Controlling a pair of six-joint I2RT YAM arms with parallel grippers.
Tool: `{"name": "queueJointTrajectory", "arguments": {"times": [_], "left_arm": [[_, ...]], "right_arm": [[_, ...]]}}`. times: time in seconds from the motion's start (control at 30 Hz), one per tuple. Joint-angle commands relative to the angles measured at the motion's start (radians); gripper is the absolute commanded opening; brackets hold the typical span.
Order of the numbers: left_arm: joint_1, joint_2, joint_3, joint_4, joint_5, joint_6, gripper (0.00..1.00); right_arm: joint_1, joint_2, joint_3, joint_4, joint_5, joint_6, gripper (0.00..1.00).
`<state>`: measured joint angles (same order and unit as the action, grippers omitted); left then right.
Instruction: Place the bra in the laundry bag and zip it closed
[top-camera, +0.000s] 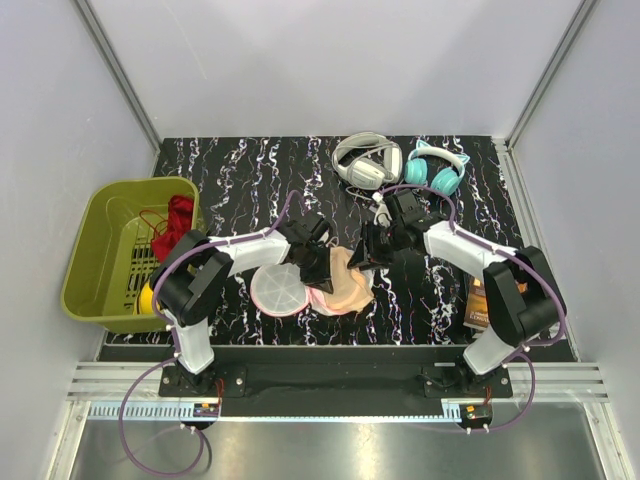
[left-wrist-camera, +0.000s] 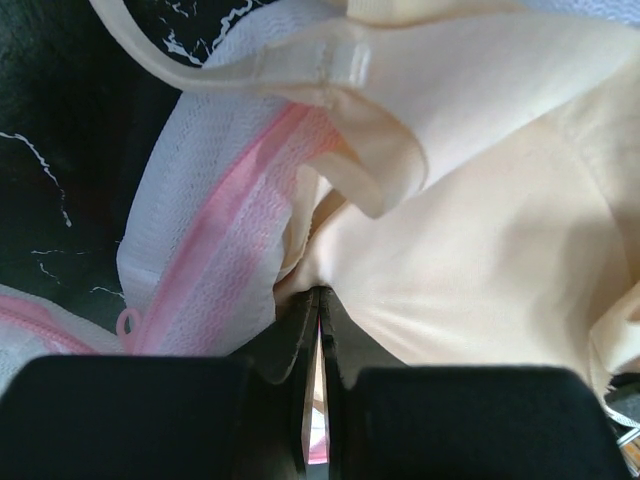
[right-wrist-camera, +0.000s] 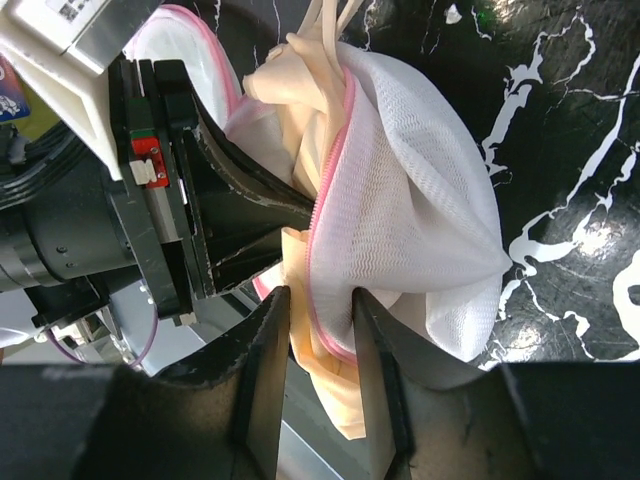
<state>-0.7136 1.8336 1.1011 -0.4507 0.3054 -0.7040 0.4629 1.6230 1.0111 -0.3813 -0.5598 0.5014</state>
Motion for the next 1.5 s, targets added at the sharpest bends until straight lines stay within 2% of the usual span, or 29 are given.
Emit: {"name": "queueJointTrajectory", "arguments": {"times": [0.0, 0.2, 0.33, 0.77, 1.0, 1.1, 1.47], "left_arm": [[-0.001, 0.001, -0.032, -0.011, -0.040, 0.034, 0.08], [-0.001, 0.004, -0.049, -0.005, -0.037, 0.040, 0.08], [-0.001, 0.000, -0.061, 0.004, -0.035, 0.040, 0.08], [-0.001, 0.001, -0.070, 0.018, -0.028, 0.038, 0.07], [-0.001, -0.008, -0.087, 0.026, -0.025, 0.034, 0.07], [-0.001, -0.011, -0.090, 0.029, -0.023, 0.034, 0.07], [-0.001, -0.013, -0.093, 0.033, -0.020, 0.034, 0.07]], "right_arm": [[0.003, -0.064, -0.017, 0.042, 0.011, 0.026, 0.40], [-0.006, -0.068, -0.014, 0.055, -0.017, 0.052, 0.39], [-0.013, -0.066, -0.012, 0.073, -0.044, 0.080, 0.33], [-0.056, -0.065, -0.081, 0.176, -0.121, 0.170, 0.35], [-0.101, -0.060, -0.155, 0.347, -0.190, 0.301, 0.35], [-0.119, -0.054, -0.172, 0.372, -0.209, 0.347, 0.34], [-0.133, -0.011, -0.164, 0.412, -0.229, 0.358, 0.28]]}}
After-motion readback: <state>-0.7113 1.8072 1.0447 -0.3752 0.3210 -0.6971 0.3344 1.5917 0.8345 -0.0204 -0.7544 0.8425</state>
